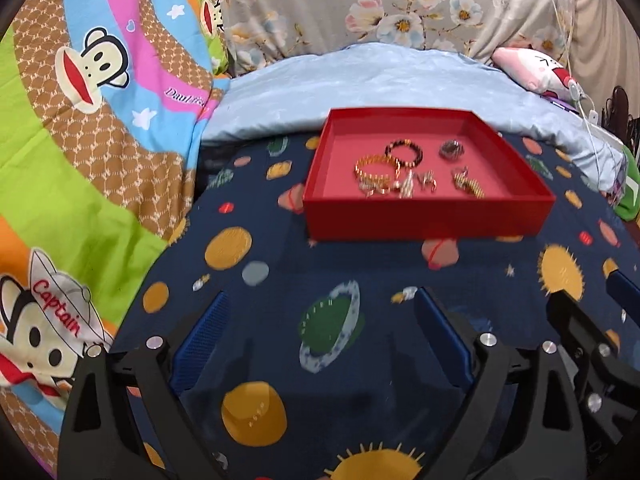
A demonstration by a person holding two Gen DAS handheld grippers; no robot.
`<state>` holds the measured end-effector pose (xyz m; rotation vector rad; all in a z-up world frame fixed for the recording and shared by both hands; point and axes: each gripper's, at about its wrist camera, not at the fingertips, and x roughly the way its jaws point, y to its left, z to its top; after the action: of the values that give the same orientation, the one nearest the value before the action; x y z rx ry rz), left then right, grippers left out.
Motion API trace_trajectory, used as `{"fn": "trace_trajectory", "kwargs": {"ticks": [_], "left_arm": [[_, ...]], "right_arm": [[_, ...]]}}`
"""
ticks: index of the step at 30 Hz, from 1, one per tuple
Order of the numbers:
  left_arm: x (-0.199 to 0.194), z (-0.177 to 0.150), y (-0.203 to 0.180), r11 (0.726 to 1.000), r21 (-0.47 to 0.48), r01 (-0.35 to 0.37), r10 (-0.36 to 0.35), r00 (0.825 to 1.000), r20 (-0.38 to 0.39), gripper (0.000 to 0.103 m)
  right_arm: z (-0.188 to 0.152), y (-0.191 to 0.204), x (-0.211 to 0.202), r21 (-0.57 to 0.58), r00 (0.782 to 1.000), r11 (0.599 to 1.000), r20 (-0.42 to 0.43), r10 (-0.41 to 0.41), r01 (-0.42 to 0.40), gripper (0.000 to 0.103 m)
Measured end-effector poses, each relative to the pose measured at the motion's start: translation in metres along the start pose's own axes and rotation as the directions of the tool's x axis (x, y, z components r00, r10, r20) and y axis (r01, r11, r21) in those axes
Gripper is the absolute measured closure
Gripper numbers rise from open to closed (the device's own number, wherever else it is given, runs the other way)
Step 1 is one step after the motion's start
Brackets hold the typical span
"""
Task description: Organize jewelry
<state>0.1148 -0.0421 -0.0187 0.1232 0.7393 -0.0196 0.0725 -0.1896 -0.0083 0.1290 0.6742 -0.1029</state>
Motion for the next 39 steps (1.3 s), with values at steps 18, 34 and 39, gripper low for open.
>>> {"fn": "trace_trajectory", "kwargs": {"ticks": [18, 34, 39], "left_arm": [[0.014, -0.022, -0.001, 1.000, 0.005, -0.015, 0.015, 1.000, -0.018, 0.012], [0.037, 0.005, -0.006, 1.000, -0.001, -0.020, 0.020, 1.000, 0.002, 0.012], [0.042, 0.004, -0.006, 0.999, -0.002, -0.044, 0.044, 0.999, -0.024, 0.012]], "right_arm": [[-0.025, -0.005, 0.016, 0.036, 0.997, 0.999, -0.073, -0.030, 0.033, 0.017], [0.001, -0.010, 0.045, 0.053, 0.996, 0.997, -0.065, -0.057, 0.060, 0.017], [0.001, -0.006, 0.052, 0.040, 0.993, 0.996, -0.093, -0.078, 0.082, 0.017]]}}
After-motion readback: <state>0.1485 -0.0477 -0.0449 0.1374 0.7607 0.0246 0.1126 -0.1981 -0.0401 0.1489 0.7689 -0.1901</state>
